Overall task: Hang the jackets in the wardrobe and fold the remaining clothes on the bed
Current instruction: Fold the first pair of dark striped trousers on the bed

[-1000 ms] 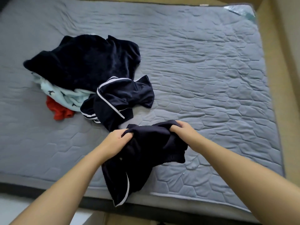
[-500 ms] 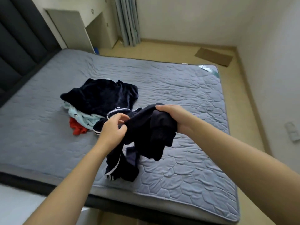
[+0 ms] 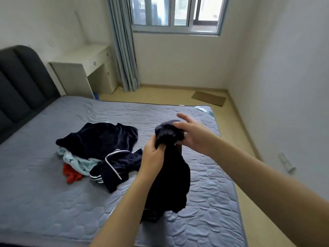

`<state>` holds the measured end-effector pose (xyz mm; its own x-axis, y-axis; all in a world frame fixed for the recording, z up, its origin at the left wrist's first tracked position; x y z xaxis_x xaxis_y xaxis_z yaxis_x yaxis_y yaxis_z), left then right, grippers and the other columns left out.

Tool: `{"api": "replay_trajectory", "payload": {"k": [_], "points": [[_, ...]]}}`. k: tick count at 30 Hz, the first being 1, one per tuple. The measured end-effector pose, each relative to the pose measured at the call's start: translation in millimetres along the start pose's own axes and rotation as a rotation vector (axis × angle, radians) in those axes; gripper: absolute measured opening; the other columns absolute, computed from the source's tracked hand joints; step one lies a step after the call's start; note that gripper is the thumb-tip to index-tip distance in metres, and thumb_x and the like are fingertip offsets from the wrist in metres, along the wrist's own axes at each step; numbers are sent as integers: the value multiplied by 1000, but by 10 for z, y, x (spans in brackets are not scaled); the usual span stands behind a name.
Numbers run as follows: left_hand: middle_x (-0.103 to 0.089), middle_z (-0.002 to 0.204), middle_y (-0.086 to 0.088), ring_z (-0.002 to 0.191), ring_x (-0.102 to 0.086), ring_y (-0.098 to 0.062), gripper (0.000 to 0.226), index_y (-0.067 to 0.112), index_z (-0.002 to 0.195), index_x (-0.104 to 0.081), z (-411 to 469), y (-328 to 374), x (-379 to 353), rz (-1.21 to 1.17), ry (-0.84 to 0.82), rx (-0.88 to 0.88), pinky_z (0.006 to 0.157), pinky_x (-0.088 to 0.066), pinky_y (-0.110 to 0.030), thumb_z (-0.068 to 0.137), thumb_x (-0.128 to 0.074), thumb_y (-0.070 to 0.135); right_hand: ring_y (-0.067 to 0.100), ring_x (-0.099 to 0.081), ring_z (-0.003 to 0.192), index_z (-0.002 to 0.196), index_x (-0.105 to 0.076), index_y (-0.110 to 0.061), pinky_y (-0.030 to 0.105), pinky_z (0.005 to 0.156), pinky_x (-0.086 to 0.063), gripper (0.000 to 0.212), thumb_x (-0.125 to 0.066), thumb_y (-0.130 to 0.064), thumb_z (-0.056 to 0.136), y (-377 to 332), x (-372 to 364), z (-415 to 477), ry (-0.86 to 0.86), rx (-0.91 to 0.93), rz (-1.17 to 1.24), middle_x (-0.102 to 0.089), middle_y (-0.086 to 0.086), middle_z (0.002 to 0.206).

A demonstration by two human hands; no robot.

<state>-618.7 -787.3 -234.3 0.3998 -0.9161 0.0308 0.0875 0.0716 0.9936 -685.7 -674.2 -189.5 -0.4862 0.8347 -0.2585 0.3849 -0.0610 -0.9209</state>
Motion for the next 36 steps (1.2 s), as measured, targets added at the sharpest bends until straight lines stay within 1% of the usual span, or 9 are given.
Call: {"api": "replay_trajectory", "payload": {"k": [4,7,12,16,19,22,28,32,36], "points": [[-66,71,13,73,-62,-8,14,30,81,-63,30,201,-67,353,-123,-100,62,-46,-19,86,-58,18,5,-65,86,124,-46,-36,23,68,-56,49,-70,-23,84,74,159,-223,-61,78,-594,-60,-6,109],[-66,69,6,71,-62,-12,6,23,84,-66,66,322,-65,610,-135,-210,64,-48,-27,84,-62,28,9,-65,64,93,-54,-28,25,58,-51,8,-56,-21,90,31,281,-232,86,87,-813,-64,-1,82],[-59,90,3,81,-59,-26,10,22,92,-58,308,400,88,1077,-66,-362,58,-32,-30,89,-54,31,15,-66,63,75,-55,-21,34,73,-53,26,-33,-34,79,-371,427,-170,306,132,-1244,-66,-3,68],[-48,91,1,83,-57,-26,9,19,87,-52,557,258,470,1268,-95,-224,58,-34,-29,92,-45,16,16,-69,62,81,-60,-20,31,70,-55,29,-32,-25,76,-859,580,-208,409,74,-1280,-70,-2,71],[-53,101,0,92,-56,-23,10,21,97,-59,800,401,680,1235,-199,-136,70,-44,-31,91,-52,16,17,-68,56,78,-62,-17,20,47,-41,32,-31,-9,76,-1180,682,-307,416,6,-1318,-68,1,69],[-59,102,-1,91,-55,-19,14,24,88,-56,1147,1019,718,1218,-348,-187,72,-43,-27,88,-57,9,26,-68,72,87,-66,-15,21,50,-46,38,-30,-3,81,-1495,697,-376,411,-43,-1342,-69,8,84],[-55,87,6,75,-53,-9,35,32,84,-48,1252,2677,667,991,-517,-501,62,-41,-16,87,-58,-1,12,-62,70,76,-69,-15,25,62,-53,32,-45,3,88,-2507,465,-747,310,216,-1225,-67,-2,70],[-49,79,-1,68,-43,-10,33,17,77,-44,1053,3092,710,807,-576,-537,54,-40,-11,84,-53,-14,7,-60,62,84,-68,-9,19,56,-49,34,-40,12,86,-2737,386,-1027,136,355,-1105,-64,-2,68],[-60,78,1,73,-57,-12,35,13,73,-47,768,3413,798,426,-668,-609,63,-49,-18,81,-47,-21,11,-59,61,93,-60,-9,18,50,-48,29,-41,12,88,-3001,381,-1310,66,536,-832,-60,6,77]]}}
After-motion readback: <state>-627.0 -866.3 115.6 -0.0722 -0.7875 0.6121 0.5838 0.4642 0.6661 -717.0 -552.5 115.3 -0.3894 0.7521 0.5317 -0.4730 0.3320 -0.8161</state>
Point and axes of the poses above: each hand's wrist, its own z-axis towards the middle knuckle, its own x-axis out of the back of the hand, y = z × x, the point moved 6 cm from there along z, towards the middle knuckle
